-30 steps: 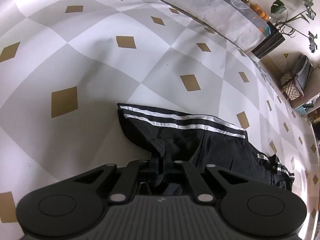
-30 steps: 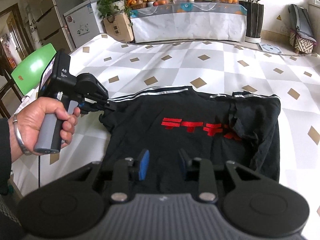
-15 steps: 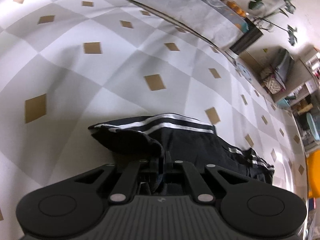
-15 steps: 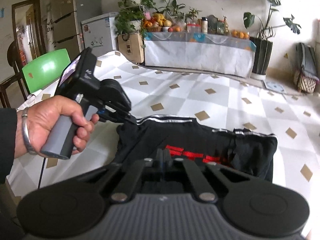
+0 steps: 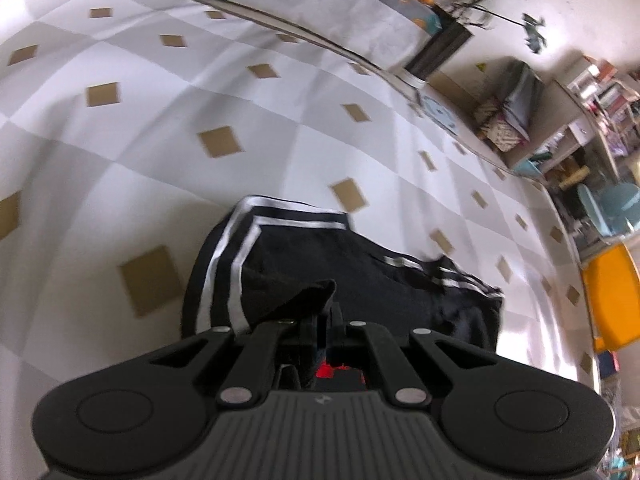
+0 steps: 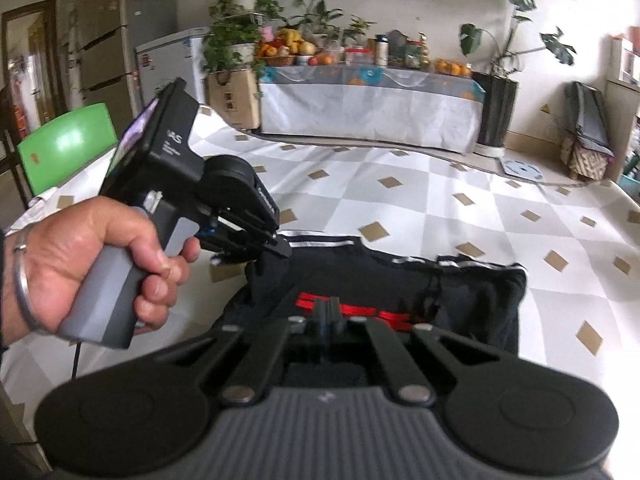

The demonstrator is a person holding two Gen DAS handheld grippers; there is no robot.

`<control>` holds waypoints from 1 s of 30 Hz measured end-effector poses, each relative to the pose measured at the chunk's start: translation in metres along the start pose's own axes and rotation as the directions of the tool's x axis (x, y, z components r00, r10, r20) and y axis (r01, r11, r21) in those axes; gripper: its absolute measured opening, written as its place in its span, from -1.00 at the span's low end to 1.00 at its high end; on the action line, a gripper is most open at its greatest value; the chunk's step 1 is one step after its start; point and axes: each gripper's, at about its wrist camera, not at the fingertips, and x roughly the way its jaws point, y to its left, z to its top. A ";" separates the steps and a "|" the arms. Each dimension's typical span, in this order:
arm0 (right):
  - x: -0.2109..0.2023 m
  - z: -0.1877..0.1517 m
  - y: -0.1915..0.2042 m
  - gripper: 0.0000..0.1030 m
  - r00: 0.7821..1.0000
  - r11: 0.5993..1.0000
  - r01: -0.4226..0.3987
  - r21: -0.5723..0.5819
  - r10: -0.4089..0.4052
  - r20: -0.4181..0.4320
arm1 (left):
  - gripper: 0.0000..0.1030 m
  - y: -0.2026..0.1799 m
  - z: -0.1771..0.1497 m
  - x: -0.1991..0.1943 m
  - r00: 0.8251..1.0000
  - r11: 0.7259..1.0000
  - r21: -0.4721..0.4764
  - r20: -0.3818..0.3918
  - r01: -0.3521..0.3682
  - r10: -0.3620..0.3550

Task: Fold clothes
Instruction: 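Lift the gripped sleeve side and fold it over the shirt back with the left tool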

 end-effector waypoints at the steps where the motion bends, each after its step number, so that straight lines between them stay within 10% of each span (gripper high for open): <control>1: 0.001 0.000 -0.003 -1.00 1.000 1.000 0.008 0.013 -0.008 -0.007 | -0.97 -0.005 -0.003 0.002 1.000 1.000 0.007 -0.008 0.016 -0.016; 10: 0.010 -0.002 -0.027 -0.98 0.996 0.993 0.041 0.113 -0.032 -0.079 | -0.89 -0.037 -0.029 0.028 0.990 0.992 0.123 -0.140 0.040 -0.023; 15: 0.013 -0.002 -0.032 -0.90 0.995 0.990 0.047 0.135 -0.034 -0.098 | 0.09 -0.045 -0.013 0.004 0.988 0.989 0.066 -0.096 0.131 -0.124; 30: 0.021 -0.002 -0.034 -0.85 0.993 0.983 0.041 0.177 -0.020 -0.118 | 0.43 -0.024 0.012 -0.038 0.984 0.980 -0.091 -0.007 0.178 -0.179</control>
